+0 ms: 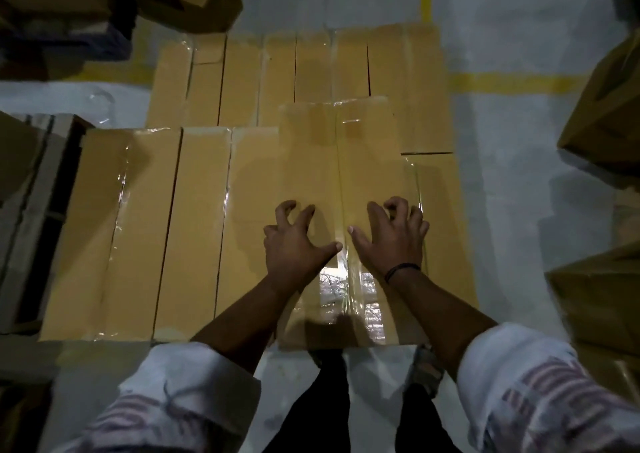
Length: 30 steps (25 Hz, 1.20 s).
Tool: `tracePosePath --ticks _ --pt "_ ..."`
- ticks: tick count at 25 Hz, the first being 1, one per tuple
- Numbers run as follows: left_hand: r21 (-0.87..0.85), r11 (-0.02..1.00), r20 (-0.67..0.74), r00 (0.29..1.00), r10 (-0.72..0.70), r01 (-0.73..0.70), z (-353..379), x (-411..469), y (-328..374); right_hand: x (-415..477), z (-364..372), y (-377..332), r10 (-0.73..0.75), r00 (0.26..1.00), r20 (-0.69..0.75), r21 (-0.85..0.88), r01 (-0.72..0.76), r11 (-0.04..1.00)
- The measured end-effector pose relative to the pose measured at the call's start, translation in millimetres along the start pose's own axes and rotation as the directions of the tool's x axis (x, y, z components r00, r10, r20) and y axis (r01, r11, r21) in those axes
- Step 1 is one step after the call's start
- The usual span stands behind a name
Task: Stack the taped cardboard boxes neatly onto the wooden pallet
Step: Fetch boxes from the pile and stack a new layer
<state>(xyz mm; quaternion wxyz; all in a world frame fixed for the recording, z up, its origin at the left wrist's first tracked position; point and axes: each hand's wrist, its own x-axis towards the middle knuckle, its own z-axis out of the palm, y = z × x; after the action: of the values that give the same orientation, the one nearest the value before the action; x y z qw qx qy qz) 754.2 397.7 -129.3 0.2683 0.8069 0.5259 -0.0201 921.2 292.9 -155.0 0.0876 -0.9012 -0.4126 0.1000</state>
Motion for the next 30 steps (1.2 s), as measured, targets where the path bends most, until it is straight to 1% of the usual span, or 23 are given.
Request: tracePosePath --ticks 3,7,11,13,17,19,22,26,30 --pt "-0.055 0.998 0.07 0.997 0.03 -0.026 18 14 -27 -1 36 -3 0.049 0.997 0.066 -0.008 -0.049 0.999" --pt "-0.089 0.996 0.179 0.984 0.028 -0.012 29 21 -56 -4 64 -6 0.117 0.975 0.189 0.08 -0.134 0.988" --pt "-0.121 0.992 0.24 0.969 0.061 -0.032 36 23 -79 -1 71 -2 0.117 0.912 0.393 0.075 -0.159 0.984" --pt "-0.085 0.995 0.255 0.964 0.071 -0.051 40 19 -82 -1 71 0 0.106 0.891 0.442 0.059 -0.147 0.987" --pt "0.031 0.996 0.317 0.946 0.071 -0.085 43 7 -80 -10 68 -3 0.09 0.866 0.493 0.037 -0.124 0.992" --pt "0.137 0.981 0.35 0.933 0.081 -0.136 44 -7 -86 -23 66 -2 0.097 0.861 0.5 0.041 -0.135 0.99" --pt "0.266 0.948 0.407 0.912 0.051 -0.172 50 -40 -100 -53 66 2 0.105 0.845 0.524 0.039 -0.147 0.988" --pt "0.309 0.919 0.462 0.883 0.081 -0.246 61 -83 -124 -103 68 10 0.072 0.833 0.548 0.02 -0.099 0.995" --pt "0.333 0.896 0.474 0.873 0.111 -0.295 71 -118 -135 -153 71 18 0.003 0.847 0.532 -0.012 0.004 1.0"
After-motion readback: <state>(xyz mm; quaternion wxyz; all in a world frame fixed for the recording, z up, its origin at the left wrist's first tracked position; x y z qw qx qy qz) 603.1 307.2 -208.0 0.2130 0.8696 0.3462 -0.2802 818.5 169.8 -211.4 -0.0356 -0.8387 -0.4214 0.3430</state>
